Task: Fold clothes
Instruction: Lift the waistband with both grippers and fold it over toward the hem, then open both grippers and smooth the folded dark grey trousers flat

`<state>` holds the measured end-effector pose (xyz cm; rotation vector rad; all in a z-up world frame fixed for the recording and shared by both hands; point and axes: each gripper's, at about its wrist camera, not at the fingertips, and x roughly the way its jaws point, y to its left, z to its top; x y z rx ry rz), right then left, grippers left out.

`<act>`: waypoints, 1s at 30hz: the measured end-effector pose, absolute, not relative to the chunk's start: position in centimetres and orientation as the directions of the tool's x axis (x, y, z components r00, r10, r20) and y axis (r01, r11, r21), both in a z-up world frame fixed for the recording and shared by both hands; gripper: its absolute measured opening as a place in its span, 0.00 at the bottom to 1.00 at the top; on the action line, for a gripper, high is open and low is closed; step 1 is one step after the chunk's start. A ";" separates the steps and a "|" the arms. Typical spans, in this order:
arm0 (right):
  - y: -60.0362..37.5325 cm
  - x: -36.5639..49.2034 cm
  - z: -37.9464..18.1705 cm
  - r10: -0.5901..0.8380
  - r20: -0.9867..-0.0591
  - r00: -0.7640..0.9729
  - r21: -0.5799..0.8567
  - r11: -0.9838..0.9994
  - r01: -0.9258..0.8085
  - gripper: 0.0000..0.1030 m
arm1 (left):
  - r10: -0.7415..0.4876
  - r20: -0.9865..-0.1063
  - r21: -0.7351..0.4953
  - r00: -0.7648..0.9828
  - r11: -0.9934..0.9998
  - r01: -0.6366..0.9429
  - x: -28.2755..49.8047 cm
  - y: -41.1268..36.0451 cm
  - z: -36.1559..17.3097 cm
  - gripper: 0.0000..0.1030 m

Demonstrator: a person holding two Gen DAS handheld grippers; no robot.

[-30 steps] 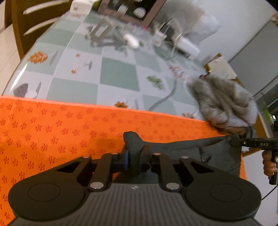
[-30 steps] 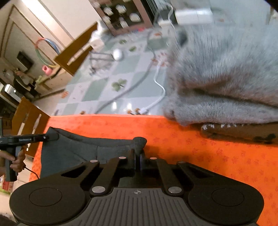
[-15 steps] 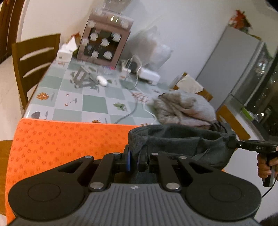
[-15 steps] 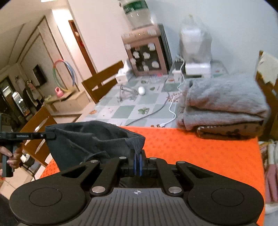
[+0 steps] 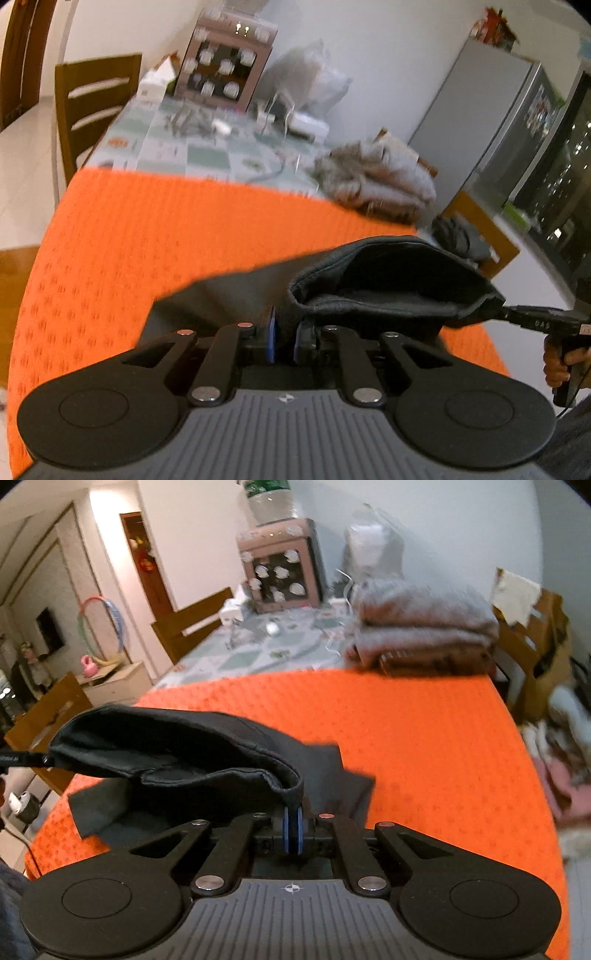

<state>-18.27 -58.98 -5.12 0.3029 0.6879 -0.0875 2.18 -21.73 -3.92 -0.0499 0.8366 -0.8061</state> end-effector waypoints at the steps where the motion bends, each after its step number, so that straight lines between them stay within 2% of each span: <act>1: -58.7 -18.6 -5.7 0.011 -0.643 0.766 0.242 0.951 0.190 0.08 | -0.647 -0.655 -0.335 0.390 0.712 0.617 1.8 -21.3 -4.6 0.16; 6: -57.8 -19.7 -8.0 0.001 -0.720 0.694 0.233 0.943 0.239 0.14 | -0.637 -0.693 -0.353 0.336 0.707 0.613 1.1 -20.1 -6.3 0.19; 10: -57.8 -21.1 -7.5 -0.001 -0.736 0.677 0.234 0.938 0.255 0.14 | -0.653 -0.700 -0.394 0.288 0.690 0.608 0.8 -18.9 -6.5 0.20; 12: -58.1 -21.4 -6.7 0.010 -0.733 0.680 0.249 0.935 0.254 0.14 | -0.661 -0.702 -0.414 0.264 0.681 0.604 0.7 -18.4 -6.6 0.25; 14: -58.3 -21.7 -5.8 0.023 -0.728 0.685 0.264 0.932 0.250 0.15 | -0.685 -0.683 -0.446 0.253 0.666 0.598 0.5 -17.8 -5.8 0.37; 15: -58.4 -21.6 -5.3 0.018 -0.725 0.689 0.262 0.932 0.252 0.17 | -0.702 -0.668 -0.467 0.248 0.654 0.595 0.6 -17.6 -5.2 0.38; 18: -58.7 -21.1 -4.0 0.014 -0.710 0.704 0.268 0.930 0.252 0.25 | -0.734 -0.632 -0.503 0.248 0.632 0.589 1.2 -17.8 -3.6 0.42; 20: -59.1 -20.3 -3.3 0.012 -0.699 0.715 0.282 0.923 0.261 0.31 | -0.745 -0.613 -0.511 0.262 0.627 0.588 1.9 -18.3 -2.7 0.50; 23: -59.3 -18.7 -2.8 0.018 -0.691 0.723 0.291 0.922 0.255 0.33 | -0.740 -0.611 -0.495 0.283 0.635 0.593 2.9 -19.7 -2.3 0.51; 27: -59.3 -16.0 -3.0 0.030 -0.689 0.724 0.282 0.931 0.230 0.43 | -0.727 -0.632 -0.471 0.268 0.635 0.613 3.7 -22.5 -3.2 0.51; 30: -58.7 -14.3 -3.8 0.022 -0.698 0.716 0.240 0.949 0.205 0.43 | -0.717 -0.650 -0.453 0.253 0.632 0.628 4.2 -24.6 -3.9 0.52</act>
